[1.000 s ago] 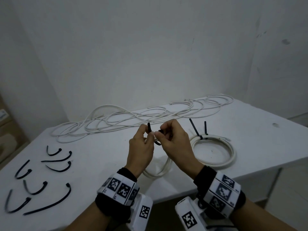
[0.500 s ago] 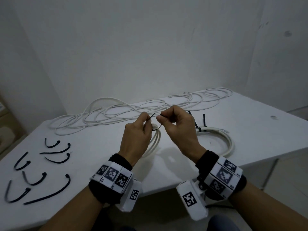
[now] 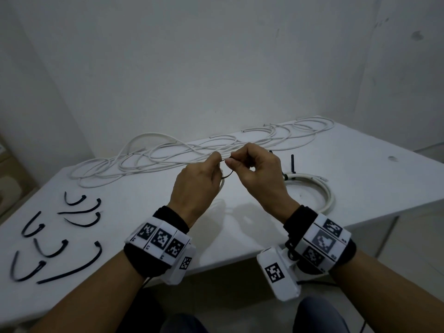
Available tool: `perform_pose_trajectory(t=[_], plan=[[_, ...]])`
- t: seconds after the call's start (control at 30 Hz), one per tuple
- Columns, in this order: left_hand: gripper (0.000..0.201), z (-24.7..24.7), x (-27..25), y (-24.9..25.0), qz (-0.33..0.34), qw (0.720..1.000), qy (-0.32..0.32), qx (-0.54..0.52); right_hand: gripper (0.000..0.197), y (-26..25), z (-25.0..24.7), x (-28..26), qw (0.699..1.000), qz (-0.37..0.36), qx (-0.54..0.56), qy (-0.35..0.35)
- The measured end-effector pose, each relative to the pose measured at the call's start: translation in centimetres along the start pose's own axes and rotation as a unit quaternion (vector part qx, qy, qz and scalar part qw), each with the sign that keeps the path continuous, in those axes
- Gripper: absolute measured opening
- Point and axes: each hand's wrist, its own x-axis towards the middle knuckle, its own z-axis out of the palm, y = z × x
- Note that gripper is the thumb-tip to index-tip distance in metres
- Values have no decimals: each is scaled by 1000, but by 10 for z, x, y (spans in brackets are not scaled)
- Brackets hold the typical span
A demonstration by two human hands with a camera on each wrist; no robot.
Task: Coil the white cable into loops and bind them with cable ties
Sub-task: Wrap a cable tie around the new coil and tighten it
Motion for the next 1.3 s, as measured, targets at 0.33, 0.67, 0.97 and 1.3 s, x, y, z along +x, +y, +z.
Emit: perform_pose_trajectory(t=[0.33, 0.67, 0.97, 1.3], plan=[[19, -1, -2, 7, 1, 1000, -13, 6, 14, 4, -7, -5, 1000, 18, 2, 1], [18, -6, -3, 12, 6, 1000, -20, 10, 16, 7, -7, -6, 1000, 25, -3, -18], [10, -11, 1, 19, -120, 980, -66, -146, 8, 4, -7, 4, 990, 84, 81, -79], [12, -21, 4, 22, -157, 935, -127, -292, 11, -2, -11, 17, 996, 39, -43, -67]])
